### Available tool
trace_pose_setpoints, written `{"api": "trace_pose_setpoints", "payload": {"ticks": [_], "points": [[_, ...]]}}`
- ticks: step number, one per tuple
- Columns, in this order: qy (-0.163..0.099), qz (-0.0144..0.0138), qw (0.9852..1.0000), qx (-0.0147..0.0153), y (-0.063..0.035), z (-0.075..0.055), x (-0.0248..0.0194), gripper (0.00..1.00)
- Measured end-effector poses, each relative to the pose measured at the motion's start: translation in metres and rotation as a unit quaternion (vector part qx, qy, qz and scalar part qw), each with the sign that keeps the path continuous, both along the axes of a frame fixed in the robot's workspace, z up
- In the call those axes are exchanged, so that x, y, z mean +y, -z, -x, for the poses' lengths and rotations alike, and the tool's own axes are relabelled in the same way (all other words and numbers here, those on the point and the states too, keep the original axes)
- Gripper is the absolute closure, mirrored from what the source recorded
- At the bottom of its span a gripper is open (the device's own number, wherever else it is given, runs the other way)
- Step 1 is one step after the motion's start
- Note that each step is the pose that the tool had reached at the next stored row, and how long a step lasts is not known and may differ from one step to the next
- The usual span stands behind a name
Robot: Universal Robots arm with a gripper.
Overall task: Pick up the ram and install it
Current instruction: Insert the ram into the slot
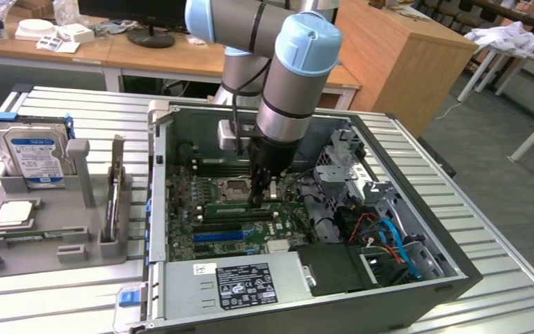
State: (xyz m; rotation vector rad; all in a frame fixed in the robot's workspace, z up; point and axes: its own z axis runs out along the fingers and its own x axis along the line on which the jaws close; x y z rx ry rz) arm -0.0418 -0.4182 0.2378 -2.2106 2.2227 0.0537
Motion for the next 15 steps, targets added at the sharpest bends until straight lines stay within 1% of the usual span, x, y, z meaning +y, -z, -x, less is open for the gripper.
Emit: {"api": "trace_pose_setpoints", "payload": {"ticks": [15], "points": [[0.000,0.0000,1.0000,0.0000,0.0027,0.0000,0.0000,0.88]]}}
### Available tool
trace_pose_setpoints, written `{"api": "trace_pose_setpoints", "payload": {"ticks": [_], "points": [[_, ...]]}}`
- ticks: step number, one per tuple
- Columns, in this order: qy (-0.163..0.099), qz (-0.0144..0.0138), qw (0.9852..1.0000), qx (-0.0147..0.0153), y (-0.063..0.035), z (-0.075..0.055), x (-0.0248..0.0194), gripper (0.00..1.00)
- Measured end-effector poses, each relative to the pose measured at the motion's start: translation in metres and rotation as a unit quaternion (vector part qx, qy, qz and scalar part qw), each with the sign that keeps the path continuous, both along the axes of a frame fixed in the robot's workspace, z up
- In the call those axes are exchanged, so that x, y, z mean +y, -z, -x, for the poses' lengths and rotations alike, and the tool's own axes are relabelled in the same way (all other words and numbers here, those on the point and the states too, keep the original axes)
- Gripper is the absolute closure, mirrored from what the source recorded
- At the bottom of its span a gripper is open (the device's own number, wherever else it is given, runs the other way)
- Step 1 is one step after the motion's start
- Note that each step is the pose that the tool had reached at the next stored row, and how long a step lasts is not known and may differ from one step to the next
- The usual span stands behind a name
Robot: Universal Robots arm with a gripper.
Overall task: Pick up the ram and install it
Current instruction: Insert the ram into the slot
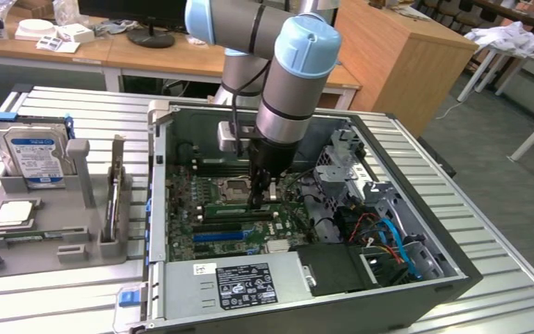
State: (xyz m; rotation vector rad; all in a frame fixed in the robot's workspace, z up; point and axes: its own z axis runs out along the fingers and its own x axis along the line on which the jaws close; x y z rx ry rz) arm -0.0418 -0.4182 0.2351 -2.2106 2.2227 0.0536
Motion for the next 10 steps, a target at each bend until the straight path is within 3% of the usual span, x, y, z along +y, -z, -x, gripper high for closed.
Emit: {"api": "trace_pose_setpoints", "payload": {"ticks": [10], "points": [[0.000,0.0000,1.0000,0.0000,0.0015,0.0000,-0.0007,0.88]]}}
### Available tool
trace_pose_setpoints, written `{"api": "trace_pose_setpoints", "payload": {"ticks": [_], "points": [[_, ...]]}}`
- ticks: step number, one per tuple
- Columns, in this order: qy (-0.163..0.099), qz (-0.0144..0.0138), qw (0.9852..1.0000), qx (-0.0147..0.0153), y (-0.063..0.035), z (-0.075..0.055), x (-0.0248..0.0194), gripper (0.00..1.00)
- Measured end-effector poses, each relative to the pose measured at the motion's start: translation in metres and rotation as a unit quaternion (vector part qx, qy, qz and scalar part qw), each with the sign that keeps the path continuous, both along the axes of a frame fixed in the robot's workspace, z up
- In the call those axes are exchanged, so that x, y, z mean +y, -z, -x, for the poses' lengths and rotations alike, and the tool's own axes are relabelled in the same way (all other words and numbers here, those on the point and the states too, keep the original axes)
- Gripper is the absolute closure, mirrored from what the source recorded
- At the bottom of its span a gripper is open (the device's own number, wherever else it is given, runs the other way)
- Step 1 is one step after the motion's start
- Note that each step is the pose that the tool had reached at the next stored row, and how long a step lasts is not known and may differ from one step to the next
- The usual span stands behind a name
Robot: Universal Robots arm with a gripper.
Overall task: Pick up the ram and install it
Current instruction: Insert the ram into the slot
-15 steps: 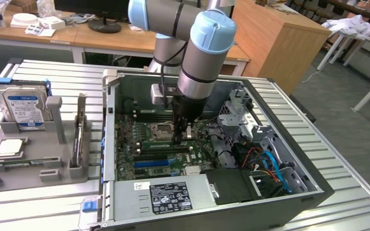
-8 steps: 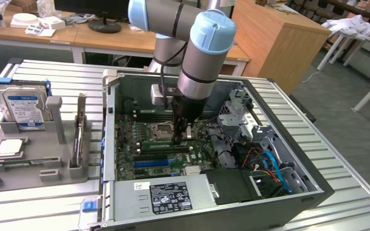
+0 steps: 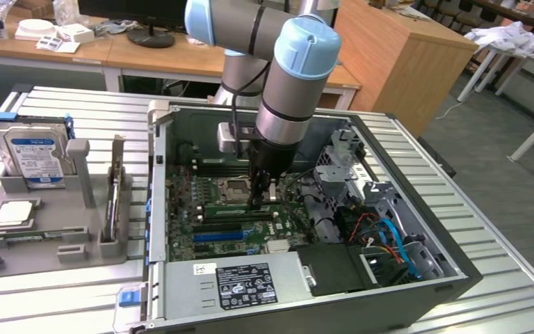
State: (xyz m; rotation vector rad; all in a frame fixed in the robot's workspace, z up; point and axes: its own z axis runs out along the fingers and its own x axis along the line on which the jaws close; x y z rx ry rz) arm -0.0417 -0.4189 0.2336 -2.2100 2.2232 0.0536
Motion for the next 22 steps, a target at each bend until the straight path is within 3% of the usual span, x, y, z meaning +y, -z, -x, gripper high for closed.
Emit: {"api": "trace_pose_setpoints", "payload": {"ticks": [22], "points": [[0.003,0.0000,1.0000,0.0000,0.0009,0.0000,0.0000,0.88]]}}
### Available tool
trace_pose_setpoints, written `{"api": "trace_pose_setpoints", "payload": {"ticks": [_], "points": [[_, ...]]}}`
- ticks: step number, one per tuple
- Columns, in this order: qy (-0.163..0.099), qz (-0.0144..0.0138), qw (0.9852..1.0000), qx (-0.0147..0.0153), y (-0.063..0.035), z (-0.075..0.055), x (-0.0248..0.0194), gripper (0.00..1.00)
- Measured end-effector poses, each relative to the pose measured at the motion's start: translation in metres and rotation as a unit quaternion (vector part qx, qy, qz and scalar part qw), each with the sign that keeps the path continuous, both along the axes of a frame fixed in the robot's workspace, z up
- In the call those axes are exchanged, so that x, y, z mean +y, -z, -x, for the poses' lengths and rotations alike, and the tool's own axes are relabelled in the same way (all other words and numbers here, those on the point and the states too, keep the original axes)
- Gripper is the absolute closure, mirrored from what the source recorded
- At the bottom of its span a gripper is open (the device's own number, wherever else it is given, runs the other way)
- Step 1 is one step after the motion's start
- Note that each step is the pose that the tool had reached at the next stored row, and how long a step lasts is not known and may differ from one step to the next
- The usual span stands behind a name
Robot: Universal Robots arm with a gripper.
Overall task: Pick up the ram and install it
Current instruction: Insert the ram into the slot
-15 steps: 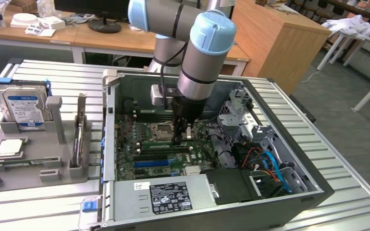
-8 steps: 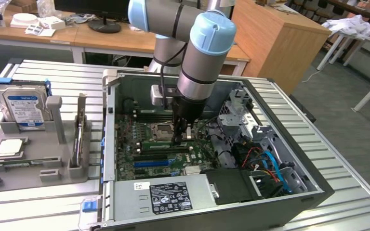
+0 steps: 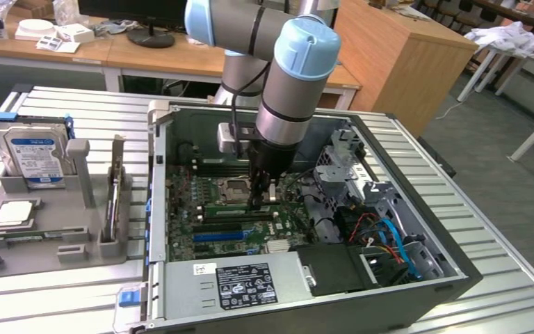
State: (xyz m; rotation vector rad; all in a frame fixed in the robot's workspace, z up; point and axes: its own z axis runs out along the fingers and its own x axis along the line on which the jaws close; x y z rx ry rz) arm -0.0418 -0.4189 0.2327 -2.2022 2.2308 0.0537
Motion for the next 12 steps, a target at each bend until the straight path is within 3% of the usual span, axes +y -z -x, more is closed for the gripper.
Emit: {"api": "trace_pose_setpoints", "payload": {"ticks": [12], "points": [[0.000,0.0001,1.0000,0.0000,0.0001,0.0000,0.0002,0.88]]}}
